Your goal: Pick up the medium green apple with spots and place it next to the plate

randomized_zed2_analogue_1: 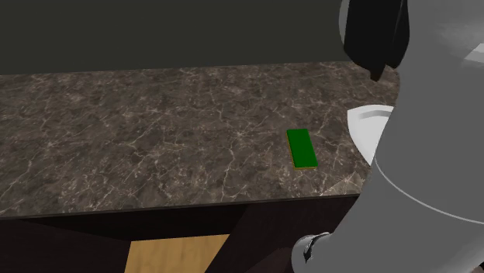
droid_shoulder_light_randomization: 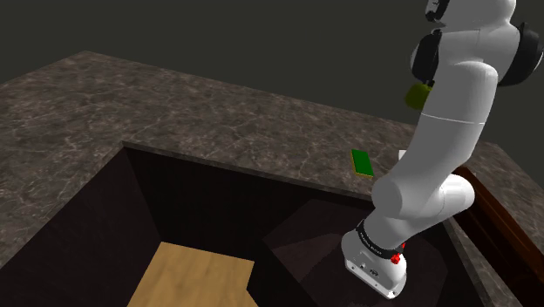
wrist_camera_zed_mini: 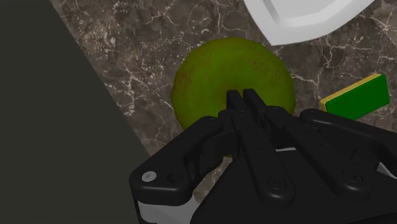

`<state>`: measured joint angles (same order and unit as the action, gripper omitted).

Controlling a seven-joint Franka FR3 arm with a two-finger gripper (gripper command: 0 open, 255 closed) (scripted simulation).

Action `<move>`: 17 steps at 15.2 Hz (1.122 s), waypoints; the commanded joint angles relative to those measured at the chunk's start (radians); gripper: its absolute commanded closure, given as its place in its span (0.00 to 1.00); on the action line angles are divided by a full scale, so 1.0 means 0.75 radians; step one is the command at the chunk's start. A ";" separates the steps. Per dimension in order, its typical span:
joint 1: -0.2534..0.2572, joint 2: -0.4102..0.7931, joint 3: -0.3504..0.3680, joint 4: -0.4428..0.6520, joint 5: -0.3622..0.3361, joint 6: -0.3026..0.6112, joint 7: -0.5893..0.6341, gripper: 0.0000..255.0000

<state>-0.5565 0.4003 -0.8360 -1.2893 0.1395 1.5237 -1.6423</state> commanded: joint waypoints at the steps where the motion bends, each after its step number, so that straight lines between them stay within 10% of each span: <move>1: -0.136 0.131 0.015 0.175 0.086 -0.057 -0.077 1.00; 17: -0.039 0.086 0.018 -0.193 0.059 0.258 -0.053 1.00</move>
<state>-0.5909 0.4671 -0.8222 -1.4167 0.1848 1.7023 -1.6834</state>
